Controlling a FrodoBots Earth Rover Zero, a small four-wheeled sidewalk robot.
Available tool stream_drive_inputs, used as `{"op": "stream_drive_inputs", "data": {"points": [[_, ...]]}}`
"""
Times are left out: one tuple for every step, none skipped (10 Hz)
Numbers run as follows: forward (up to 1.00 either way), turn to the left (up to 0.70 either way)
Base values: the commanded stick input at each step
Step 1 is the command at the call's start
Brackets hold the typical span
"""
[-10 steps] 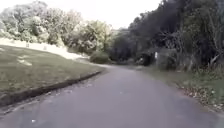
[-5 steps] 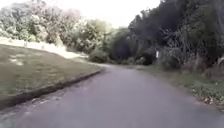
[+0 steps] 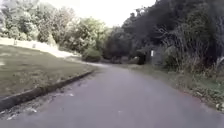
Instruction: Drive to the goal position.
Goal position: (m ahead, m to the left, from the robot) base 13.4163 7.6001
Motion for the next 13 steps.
{"op": "stream_drive_inputs", "data": {"points": [[1.0, 0.0], [1.0, 0.0], [1.0, 0.0], [1.0, 0.0], [1.0, 0.0], [1.0, 0.0], [1.0, 0.0], [1.0, 0.0], [1.0, 0.0], [1.0, 0.0], [1.0, 0.0], [1.0, 0.0], [1.0, 0.0]]}}
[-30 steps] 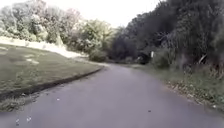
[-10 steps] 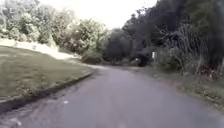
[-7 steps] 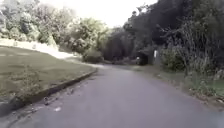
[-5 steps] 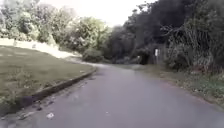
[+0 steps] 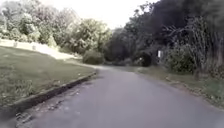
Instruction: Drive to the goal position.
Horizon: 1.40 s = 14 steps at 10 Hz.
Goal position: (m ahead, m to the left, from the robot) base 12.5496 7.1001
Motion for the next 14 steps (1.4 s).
{"op": "stream_drive_inputs", "data": {"points": [[1.0, 0.0], [1.0, 0.0], [1.0, 0.0], [1.0, 0.0], [1.0, 0.0], [1.0, 0.0], [1.0, 0.0], [1.0, 0.0], [1.0, 0.0], [1.0, 0.0], [1.0, 0.0], [1.0, 0.0], [1.0, 0.0], [1.0, -0.27]]}}
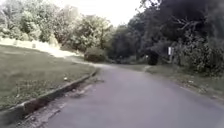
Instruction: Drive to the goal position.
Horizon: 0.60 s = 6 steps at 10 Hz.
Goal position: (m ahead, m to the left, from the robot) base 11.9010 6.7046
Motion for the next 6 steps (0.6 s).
{"op": "stream_drive_inputs", "data": {"points": [[1.0, -0.27], [1.0, -0.27], [1.0, -0.27], [1.0, -0.27], [1.0, -0.27], [1.0, -0.27]]}}
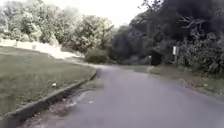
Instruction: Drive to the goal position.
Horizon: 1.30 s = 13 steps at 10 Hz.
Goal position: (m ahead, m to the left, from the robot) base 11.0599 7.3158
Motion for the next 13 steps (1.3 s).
{"op": "stream_drive_inputs", "data": {"points": [[1.0, 0.0], [1.0, 0.0], [1.0, 0.0], [1.0, 0.0], [1.0, 0.0], [1.0, -0.27], [1.0, -0.27], [1.0, -0.27], [1.0, -0.27], [1.0, -0.27], [1.0, -0.27], [1.0, -0.27], [1.0, -0.27]]}}
